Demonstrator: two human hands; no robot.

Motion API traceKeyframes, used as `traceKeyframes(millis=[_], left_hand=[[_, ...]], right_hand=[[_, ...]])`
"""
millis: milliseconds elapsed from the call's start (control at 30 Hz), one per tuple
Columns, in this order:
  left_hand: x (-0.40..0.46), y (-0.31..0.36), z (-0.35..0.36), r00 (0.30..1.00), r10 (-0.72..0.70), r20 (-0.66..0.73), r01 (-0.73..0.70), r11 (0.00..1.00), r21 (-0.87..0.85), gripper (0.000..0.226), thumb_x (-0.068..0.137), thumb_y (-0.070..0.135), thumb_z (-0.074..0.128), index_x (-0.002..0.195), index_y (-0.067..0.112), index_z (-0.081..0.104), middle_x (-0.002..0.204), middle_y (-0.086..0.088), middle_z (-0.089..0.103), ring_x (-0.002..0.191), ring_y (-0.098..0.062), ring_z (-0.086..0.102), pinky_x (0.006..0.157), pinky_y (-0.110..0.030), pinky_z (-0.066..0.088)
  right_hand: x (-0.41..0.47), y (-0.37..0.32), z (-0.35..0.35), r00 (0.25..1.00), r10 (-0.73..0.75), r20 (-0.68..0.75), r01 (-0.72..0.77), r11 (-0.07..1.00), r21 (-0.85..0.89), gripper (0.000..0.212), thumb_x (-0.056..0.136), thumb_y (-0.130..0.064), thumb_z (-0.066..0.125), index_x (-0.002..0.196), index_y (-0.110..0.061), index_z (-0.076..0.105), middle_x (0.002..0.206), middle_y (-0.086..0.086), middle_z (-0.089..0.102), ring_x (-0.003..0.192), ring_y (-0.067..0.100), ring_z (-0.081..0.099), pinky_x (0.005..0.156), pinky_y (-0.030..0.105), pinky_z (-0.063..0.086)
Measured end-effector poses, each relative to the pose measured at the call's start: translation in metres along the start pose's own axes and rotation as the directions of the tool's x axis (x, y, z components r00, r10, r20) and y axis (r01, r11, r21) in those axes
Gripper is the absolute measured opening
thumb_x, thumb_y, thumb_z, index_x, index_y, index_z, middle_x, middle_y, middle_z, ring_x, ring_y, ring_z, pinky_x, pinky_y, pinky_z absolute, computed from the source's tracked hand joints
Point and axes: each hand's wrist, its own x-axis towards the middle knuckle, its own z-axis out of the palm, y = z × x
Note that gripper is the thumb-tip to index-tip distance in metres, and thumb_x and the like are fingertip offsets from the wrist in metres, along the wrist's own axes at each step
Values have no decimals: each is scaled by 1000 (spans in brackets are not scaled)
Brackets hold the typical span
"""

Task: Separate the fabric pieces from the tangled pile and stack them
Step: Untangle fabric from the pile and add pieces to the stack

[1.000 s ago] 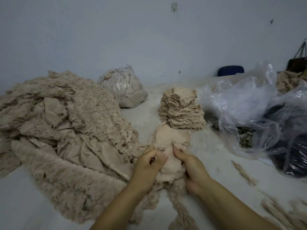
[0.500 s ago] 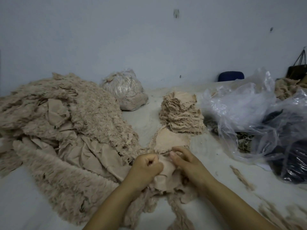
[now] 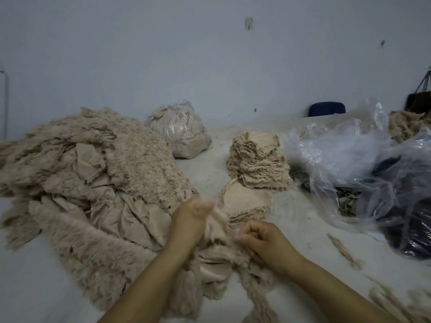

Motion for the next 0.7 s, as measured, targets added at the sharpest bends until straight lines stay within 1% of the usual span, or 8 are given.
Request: traceKeyframes(millis=[67,133,233,333,400,467,567,700], left_hand=[[10,-2,-16,995,21,-99,-26,998,-52,29,93,22,57,71,4,54,68,-16,56,68,-29,54,68,-37,42],[9,3,-21,994,95,53,-91,994,-63,31,91,18,59,63,8,50,64,-9,50,64,-20,49,65,-33,38],[-6,11,-4,915,199,352,-164,978,-127,20,89,14,62,69,9,61,67,-7,58,62,-12,53,61,-26,42],[-14,15,7,873,275,403,-213,958,-193,16,86,23,63,78,12,70,74,-6,68,68,-8,60,64,-23,46],[-13,16,7,877,277,392,-178,946,-270,27,82,32,62,78,7,69,72,-4,68,66,-9,61,62,-23,47],[-12,18,7,881,272,388,-174,948,-268,35,80,36,61,79,1,68,71,-4,66,66,-10,60,63,-25,47],[-9,16,13,912,273,305,-251,962,-111,19,91,29,58,77,18,65,70,12,64,67,-3,57,63,-19,42],[-18,7,13,962,114,247,-88,990,-114,30,92,39,53,67,24,53,55,12,55,55,-4,49,51,-16,36]], right_hand=[[-11,-1,-12,979,91,183,-75,993,-91,17,84,-17,71,70,-15,63,44,-7,49,35,5,39,39,17,32],[-18,-13,-22,953,163,256,-90,957,-274,9,83,-30,72,76,-25,70,58,-9,65,44,7,56,46,21,45],[-12,-33,-29,997,51,52,1,699,-715,56,75,-77,41,96,-34,71,97,-11,70,87,9,65,77,31,51],[-3,-47,-23,997,-12,-79,-61,526,-848,91,59,-88,5,91,-29,68,94,-7,67,91,15,61,76,33,48],[-1,-47,-17,992,31,-121,-106,719,-687,97,61,-87,7,89,-20,71,86,-2,70,86,17,63,79,33,49],[1,-45,-8,981,170,-97,-189,952,-239,92,66,-86,25,93,-13,74,88,5,73,88,20,68,86,34,51],[8,-43,6,960,262,96,-277,860,427,55,78,-52,61,99,-3,73,93,20,72,84,30,69,79,39,55],[16,-38,14,974,222,-35,-160,798,581,22,91,-17,58,97,4,61,77,16,67,66,23,64,60,31,55]])
